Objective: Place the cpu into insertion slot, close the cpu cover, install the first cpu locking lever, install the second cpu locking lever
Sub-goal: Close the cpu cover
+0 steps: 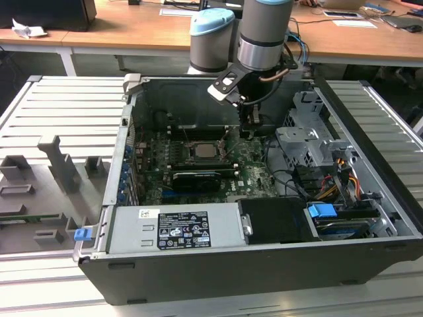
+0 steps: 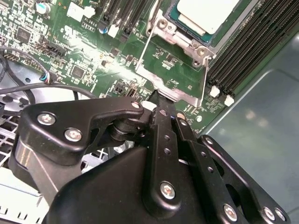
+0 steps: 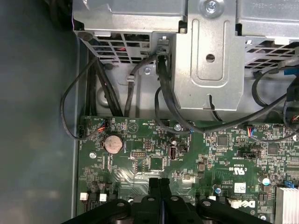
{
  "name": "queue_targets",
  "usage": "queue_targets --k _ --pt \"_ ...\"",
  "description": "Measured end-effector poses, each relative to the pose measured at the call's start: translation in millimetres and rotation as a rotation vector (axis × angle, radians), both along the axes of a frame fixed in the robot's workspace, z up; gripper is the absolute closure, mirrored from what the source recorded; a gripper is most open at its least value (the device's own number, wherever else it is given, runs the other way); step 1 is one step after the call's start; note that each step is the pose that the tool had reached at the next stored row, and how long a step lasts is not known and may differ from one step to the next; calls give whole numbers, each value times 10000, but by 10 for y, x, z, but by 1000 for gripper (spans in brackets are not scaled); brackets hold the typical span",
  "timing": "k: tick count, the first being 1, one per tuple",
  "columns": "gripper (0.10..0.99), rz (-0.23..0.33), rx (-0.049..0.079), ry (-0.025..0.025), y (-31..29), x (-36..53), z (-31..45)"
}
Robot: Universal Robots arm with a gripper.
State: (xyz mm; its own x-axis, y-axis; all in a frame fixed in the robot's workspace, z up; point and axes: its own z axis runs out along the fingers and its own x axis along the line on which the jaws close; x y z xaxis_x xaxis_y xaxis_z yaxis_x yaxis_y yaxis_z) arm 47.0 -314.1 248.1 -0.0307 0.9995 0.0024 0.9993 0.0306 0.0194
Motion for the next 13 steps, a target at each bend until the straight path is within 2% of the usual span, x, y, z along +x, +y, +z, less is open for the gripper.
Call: queue_targets --k 13 --pt "980 0 0 0 0 -134 0"
